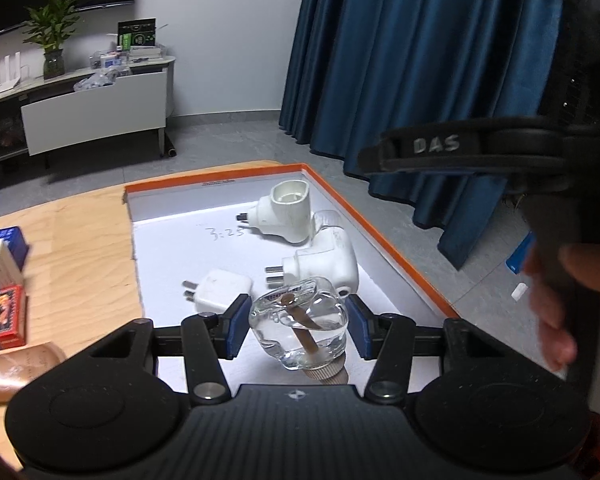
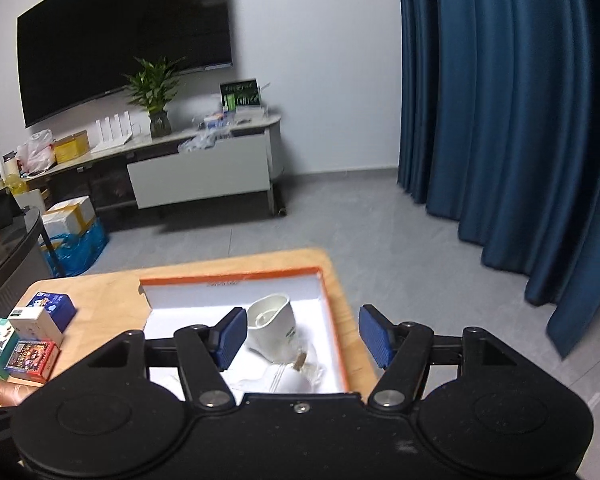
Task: Organize rigid objects
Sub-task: 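Open the left tool to drop the glass bottle while the right tool releases the air freshener, then move both tools back to the table toward the bandage box and brown tube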
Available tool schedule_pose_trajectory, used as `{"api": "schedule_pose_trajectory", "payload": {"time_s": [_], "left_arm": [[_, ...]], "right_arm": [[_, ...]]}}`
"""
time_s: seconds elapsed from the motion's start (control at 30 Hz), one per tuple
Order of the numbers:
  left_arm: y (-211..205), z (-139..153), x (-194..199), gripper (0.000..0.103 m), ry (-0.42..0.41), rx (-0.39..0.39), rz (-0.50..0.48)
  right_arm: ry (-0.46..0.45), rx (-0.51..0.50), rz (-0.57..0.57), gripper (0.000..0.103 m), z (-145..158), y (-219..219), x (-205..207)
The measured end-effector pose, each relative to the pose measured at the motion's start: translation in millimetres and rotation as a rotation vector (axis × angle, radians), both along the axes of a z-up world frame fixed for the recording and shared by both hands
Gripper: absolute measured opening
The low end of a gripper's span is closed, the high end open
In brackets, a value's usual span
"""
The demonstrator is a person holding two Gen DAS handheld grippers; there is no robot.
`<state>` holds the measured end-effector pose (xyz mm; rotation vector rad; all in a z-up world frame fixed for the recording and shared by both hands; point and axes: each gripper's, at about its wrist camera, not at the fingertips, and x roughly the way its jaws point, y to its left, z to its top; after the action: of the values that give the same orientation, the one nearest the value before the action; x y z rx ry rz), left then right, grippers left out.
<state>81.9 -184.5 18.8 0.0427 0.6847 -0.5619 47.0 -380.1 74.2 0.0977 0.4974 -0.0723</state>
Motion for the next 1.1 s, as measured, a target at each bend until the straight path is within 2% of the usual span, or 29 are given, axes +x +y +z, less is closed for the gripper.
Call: {"api": "schedule_pose_trajectory", "payload": {"time_s": [0.17,0.2,0.27,0.37,0.47,0.8,1.1], "left_arm": [[-17.2,-5.0,11.1,0.055,-0.005,0.034,-0.002],[-17.1,-3.3,11.6,0.066,-0.001,0.033,0.006],[-12.3,2.6,8.5,0.081,-0.007,0.015,0.019],[-6.1,10.3,4.8,0.088,0.0,0.036,0.05],[5.0,17.3,4.2,0.099,0.025,0.05,0.084],[49.6,27.3,0.0,0.103,0.044,0.111,0.248],[92.8,31.4,-4.5,0.103,0.05,0.109,0.35]], "right_arm": [[-0.002,-0.037,-0.009,0.078,6.7,2.7,-14.5],[-0.004,-0.05,-0.014,0.082,8.2,4.0,-17.1],[-0.01,-0.068,-0.014,0.084,11.0,6.4,-23.4],[-0.014,-0.08,-0.019,0.088,14.5,11.5,-29.1],[-0.005,-0.071,-0.019,0.089,16.5,16.5,-30.5],[0.043,-0.038,0.035,0.09,16.5,56.3,-29.1],[0.073,-0.018,0.108,0.09,15.2,97.7,-27.1]]}}
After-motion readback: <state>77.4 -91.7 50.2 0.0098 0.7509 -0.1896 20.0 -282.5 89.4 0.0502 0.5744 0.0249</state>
